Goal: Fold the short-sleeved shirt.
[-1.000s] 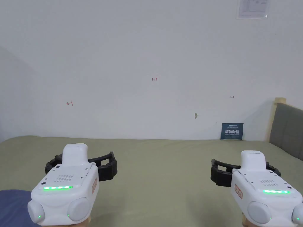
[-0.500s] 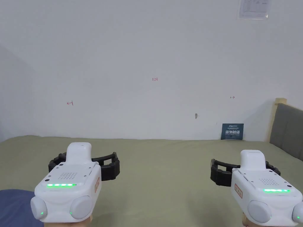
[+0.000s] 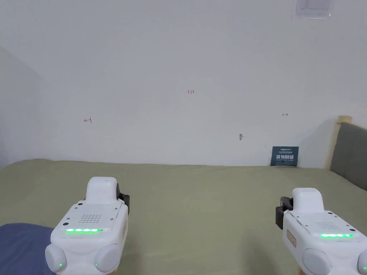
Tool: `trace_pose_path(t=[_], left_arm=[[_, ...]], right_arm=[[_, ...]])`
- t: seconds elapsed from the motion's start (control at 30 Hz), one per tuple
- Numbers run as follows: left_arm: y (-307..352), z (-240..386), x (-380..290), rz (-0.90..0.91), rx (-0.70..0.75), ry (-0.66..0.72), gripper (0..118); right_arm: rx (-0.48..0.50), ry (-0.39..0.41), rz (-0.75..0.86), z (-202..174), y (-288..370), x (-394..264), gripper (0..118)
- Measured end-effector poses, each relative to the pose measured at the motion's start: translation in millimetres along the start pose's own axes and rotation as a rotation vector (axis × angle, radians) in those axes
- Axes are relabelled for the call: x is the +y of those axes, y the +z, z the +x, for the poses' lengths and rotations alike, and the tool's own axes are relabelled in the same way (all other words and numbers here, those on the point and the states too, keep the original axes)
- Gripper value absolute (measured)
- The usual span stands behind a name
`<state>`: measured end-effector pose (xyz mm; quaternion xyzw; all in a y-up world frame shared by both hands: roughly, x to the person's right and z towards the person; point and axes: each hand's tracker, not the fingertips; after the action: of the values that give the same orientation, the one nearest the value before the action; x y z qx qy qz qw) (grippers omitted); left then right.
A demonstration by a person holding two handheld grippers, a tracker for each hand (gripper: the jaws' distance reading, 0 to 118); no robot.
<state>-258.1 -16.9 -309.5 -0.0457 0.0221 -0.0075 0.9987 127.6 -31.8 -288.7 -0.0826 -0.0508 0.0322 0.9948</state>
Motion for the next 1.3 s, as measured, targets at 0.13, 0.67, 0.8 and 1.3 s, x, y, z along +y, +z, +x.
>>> trace_pose_path(t=[0.13,0.67,0.8,1.3], left_arm=[[10.0,-12.0,8.9,0.02,0.016,0.008,0],[97.3,-190.5,13.4,0.006,0.397,0.068,0],[122.6,-232.8,11.7,-0.013,0.471,0.061,0],[35.4,-290.3,9.0,-0.161,0.495,0.078,0]], right_arm=[[0.019,0.001,0.022,-11.9,1.0,12.7,0],[0.433,0.001,0.057,-222.5,-25.1,49.2,0],[0.536,-0.014,0.035,-280.8,-20.4,45.8,0],[0.584,-0.034,0.018,-373.2,-54.0,35.8,0]])
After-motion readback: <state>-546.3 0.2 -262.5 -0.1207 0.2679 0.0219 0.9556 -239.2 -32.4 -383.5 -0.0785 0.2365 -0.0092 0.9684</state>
